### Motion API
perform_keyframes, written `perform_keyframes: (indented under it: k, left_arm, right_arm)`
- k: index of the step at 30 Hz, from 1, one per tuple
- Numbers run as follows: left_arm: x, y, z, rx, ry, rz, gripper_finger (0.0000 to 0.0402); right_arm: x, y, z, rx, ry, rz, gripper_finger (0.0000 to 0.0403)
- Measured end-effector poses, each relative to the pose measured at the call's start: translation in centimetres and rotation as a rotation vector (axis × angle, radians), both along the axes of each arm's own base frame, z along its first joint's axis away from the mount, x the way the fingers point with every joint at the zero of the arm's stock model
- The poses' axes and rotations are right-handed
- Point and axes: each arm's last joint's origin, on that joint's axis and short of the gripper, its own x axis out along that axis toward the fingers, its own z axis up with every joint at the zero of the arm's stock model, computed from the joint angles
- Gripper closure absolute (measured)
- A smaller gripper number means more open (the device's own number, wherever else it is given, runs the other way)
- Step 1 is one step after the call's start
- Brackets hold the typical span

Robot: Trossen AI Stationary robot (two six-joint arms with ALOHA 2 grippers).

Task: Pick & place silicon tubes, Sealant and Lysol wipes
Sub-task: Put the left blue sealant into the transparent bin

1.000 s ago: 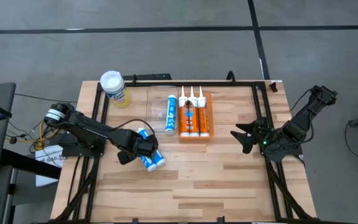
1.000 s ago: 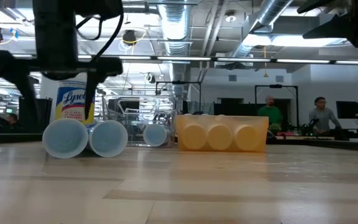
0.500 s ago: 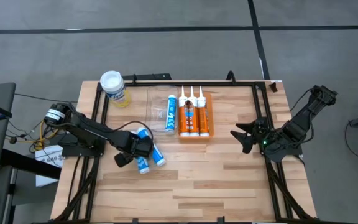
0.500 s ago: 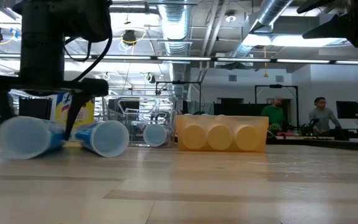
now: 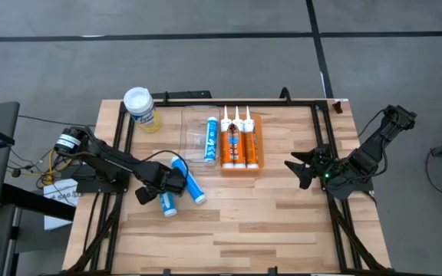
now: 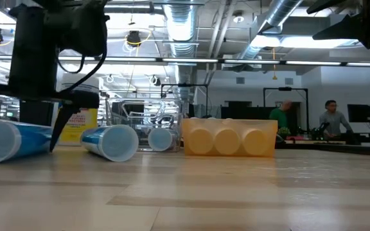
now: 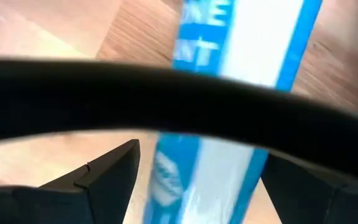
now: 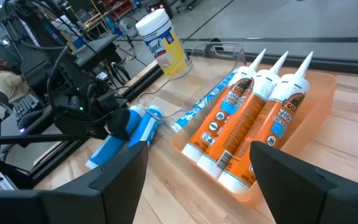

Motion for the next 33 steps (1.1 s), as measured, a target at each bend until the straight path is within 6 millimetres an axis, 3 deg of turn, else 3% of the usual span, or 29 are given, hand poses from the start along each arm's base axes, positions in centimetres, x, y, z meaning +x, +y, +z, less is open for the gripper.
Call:
perform_keyframes:
  k: [5, 13, 22, 33]
  left_arm:
    - [-0.2, 0.1, -1.3, -0.018, -0.073, -0.003, 0.0094]
    - [-0.9, 0.1, -1.7, -0.040, -0.025, 0.015, 0.0102]
    - [-1.0, 0.1, -1.7, -0.046, -0.010, 0.017, 0.0201]
    - [-0.7, 0.1, -0.4, 0.025, 0.066, -0.105, 0.0200]
  right_arm:
    - [0.0, 0.0, 0.0, 0.000, 0.000, 0.000, 0.0127]
    - [0.0, 0.0, 0.0, 0.000, 0.000, 0.000, 0.0127]
    - [0.0, 0.0, 0.0, 0.000, -0.001, 0.000, 0.0127]
    - [-0.1, -0.1, -0.1, -0.018, 0.018, -0.001, 0.0127]
